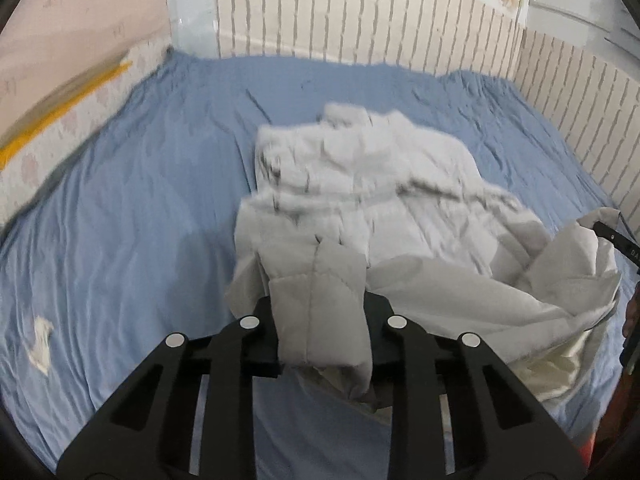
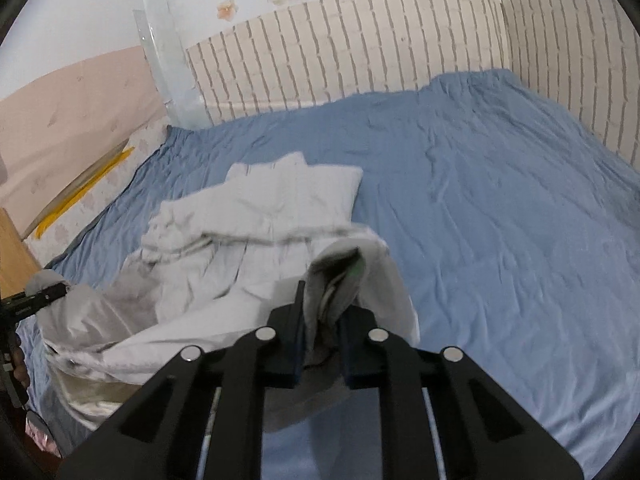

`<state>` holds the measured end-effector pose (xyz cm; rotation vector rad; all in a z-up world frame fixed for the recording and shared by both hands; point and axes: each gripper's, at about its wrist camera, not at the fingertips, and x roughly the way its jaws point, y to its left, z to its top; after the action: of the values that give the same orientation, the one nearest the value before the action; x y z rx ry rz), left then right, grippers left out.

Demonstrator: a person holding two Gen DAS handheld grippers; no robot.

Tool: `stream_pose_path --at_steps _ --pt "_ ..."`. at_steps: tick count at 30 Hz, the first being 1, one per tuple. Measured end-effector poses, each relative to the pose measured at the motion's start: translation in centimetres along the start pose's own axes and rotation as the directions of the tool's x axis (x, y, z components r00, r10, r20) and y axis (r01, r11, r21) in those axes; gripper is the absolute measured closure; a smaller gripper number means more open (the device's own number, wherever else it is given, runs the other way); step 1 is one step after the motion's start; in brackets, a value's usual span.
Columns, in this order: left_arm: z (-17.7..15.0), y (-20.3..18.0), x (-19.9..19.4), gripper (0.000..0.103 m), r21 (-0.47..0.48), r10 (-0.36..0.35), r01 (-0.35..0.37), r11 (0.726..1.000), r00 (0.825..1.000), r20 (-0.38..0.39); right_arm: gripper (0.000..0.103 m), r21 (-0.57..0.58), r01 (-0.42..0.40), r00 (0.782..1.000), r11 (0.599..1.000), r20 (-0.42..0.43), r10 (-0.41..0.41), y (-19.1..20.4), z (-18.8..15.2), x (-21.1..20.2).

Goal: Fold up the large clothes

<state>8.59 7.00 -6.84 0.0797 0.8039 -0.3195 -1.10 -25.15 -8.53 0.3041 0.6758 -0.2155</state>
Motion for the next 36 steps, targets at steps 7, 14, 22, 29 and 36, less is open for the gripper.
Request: stream_pose_path --at_steps 7,14,22,29,36 --pt "4.7 0.9 3.7 0.077 -0.077 0.013 -0.015 0.997 0.999 -0.031 0.09 0.005 0.027 0.999 1.0 -0.043 -0.027 0.8 5.2 4.7" --pt "9.3 1.9 5.4 0.077 -0.114 -0.011 0.002 0.994 0.997 -0.079 0.09 0.005 0.061 0.997 0.998 -0.051 -0.06 2.1 9.6 6.4" --pt "18.8 2.7 5.7 0.077 -0.075 0.01 -0.015 0.997 0.998 -0.061 0.09 0.034 0.07 0.998 0.997 0.001 -0.07 3.5 19.0 8.3" --pt "26.5 4.2 10.2 0.077 -0.139 0.034 -0.039 0.989 0.999 -0.038 0.09 -0.07 0.09 0.996 0.993 0.025 -0.089 5.3 27.7 15.1" --pt "28.5 3.7 20.2 0.077 -0.114 0.075 -0.09 0.989 0.989 -0.126 0.09 -0.075 0.134 0.984 0.988 -0.105 -0.142 3.8 28.5 25.9"
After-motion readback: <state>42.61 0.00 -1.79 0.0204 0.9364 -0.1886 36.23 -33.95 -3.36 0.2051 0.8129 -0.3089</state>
